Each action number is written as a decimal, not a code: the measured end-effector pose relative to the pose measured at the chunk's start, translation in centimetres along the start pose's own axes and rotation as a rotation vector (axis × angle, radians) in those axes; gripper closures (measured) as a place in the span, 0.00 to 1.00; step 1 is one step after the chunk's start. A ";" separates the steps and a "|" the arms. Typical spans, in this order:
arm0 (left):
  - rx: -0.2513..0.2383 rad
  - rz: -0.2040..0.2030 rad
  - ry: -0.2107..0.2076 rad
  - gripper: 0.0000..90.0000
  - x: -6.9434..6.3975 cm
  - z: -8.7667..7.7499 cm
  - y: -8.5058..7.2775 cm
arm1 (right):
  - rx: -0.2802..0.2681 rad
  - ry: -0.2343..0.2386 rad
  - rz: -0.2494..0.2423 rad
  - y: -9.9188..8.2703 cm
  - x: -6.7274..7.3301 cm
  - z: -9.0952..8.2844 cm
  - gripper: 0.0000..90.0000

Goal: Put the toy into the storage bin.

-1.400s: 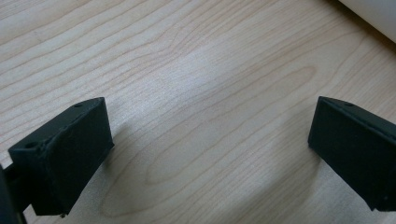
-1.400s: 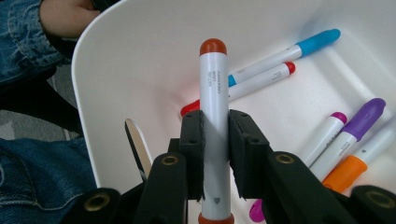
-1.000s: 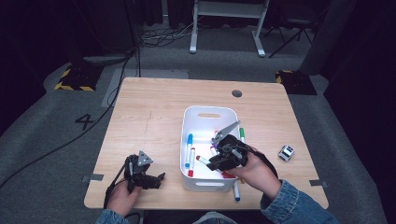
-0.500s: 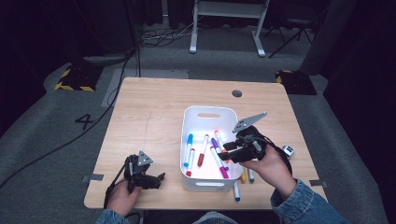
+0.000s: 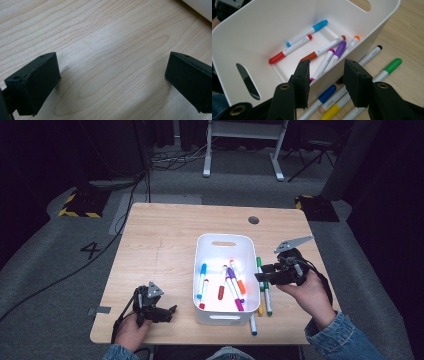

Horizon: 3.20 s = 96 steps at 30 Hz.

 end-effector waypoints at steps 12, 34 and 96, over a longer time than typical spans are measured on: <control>0.000 -0.001 -0.001 0.00 0.0 0.0 0.0 | 0.065 -0.072 0.058 -2.7 -2.7 1.9 0.64; 0.000 -0.001 -0.001 0.00 0.0 0.0 0.0 | 0.242 -0.127 0.079 -8.7 -4.1 9.0 0.64; 0.000 -0.001 -0.001 0.00 0.0 0.0 0.0 | 0.011 -0.125 0.094 -4.2 -4.1 0.5 0.86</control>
Point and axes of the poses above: each handheld gripper's, and its own axes: z roughly forward along the jaws, y roughly out of its top, x roughly to its left, the point moved 3 cm from there along z, roughly forward along the jaws, and after that the axes turned 14 degrees about -y, right-handed, at the moved point
